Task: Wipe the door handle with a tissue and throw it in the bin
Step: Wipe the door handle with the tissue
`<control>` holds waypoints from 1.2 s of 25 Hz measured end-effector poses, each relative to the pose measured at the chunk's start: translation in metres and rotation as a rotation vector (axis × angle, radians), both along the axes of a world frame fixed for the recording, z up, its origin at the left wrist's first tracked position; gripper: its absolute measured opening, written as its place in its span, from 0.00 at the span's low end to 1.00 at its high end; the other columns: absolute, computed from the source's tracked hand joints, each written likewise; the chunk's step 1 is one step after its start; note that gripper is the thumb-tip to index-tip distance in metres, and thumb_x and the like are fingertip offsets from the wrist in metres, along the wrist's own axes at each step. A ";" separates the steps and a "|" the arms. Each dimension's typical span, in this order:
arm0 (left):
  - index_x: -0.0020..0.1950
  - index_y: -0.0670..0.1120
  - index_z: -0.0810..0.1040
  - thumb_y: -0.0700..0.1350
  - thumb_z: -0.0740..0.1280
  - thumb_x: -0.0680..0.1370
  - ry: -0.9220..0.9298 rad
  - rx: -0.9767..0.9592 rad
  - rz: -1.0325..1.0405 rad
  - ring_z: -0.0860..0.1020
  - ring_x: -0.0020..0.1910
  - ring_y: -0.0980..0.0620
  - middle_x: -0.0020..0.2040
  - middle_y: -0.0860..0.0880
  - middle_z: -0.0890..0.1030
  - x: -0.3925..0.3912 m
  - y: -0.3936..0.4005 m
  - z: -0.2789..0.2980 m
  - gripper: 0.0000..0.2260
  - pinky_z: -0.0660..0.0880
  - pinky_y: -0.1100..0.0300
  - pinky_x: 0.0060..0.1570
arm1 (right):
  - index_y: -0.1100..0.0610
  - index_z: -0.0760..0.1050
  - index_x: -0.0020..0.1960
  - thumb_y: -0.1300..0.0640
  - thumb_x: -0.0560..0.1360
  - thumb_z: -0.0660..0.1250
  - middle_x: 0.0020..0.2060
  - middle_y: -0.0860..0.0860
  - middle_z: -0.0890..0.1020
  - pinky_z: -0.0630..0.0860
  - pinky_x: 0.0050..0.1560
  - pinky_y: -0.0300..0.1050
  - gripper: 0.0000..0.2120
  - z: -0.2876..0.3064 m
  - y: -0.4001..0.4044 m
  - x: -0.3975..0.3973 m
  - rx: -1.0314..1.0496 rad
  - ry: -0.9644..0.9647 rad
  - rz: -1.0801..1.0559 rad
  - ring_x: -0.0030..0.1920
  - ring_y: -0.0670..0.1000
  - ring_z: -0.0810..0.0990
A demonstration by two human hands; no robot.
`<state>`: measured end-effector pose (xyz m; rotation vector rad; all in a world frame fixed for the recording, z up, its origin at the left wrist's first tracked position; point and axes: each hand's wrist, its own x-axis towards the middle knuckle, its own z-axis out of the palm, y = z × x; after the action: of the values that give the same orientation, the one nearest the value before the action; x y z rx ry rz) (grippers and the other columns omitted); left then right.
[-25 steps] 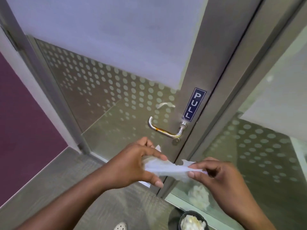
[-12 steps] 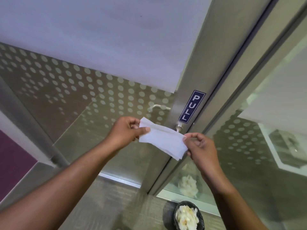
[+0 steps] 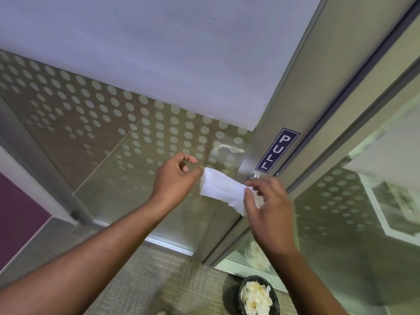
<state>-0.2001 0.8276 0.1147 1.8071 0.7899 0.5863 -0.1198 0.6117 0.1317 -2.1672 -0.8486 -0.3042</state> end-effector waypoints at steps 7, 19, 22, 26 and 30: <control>0.81 0.47 0.70 0.55 0.68 0.85 -0.277 1.348 -0.080 0.47 0.89 0.40 0.83 0.40 0.61 0.048 0.039 0.041 0.27 0.48 0.34 0.86 | 0.53 0.83 0.63 0.51 0.85 0.62 0.53 0.52 0.85 0.73 0.55 0.54 0.14 -0.006 0.080 -0.012 -0.444 -0.206 0.103 0.54 0.59 0.80; 0.89 0.53 0.44 0.72 0.54 0.86 -0.242 1.679 0.064 0.34 0.87 0.42 0.88 0.48 0.34 0.097 0.060 0.029 0.39 0.32 0.36 0.84 | 0.53 0.85 0.61 0.60 0.77 0.77 0.53 0.48 0.89 0.73 0.52 0.56 0.14 -0.045 0.032 0.011 -0.280 -0.425 0.207 0.48 0.56 0.83; 0.89 0.52 0.45 0.72 0.54 0.86 -0.249 1.675 0.066 0.34 0.87 0.42 0.89 0.48 0.35 0.099 0.060 0.028 0.39 0.32 0.36 0.84 | 0.53 0.87 0.60 0.62 0.75 0.79 0.56 0.47 0.88 0.73 0.58 0.57 0.14 -0.044 0.008 0.023 -0.212 -0.424 0.221 0.51 0.55 0.85; 0.89 0.52 0.44 0.71 0.54 0.86 -0.264 1.661 0.052 0.35 0.88 0.42 0.89 0.48 0.35 0.100 0.061 0.027 0.39 0.33 0.36 0.84 | 0.56 0.87 0.59 0.61 0.76 0.78 0.50 0.49 0.89 0.75 0.52 0.54 0.12 -0.038 0.036 0.012 -0.194 -0.424 0.274 0.46 0.57 0.84; 0.89 0.52 0.45 0.71 0.54 0.86 -0.278 1.659 0.050 0.35 0.88 0.42 0.89 0.48 0.35 0.098 0.060 0.029 0.39 0.34 0.36 0.84 | 0.58 0.87 0.56 0.62 0.76 0.77 0.46 0.51 0.89 0.77 0.48 0.55 0.09 -0.037 0.054 0.007 -0.204 -0.396 0.280 0.41 0.60 0.82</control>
<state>-0.1023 0.8879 0.1437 2.9900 -0.0258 1.8037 -0.1133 0.6655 0.0952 -2.1673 -1.4451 -0.5337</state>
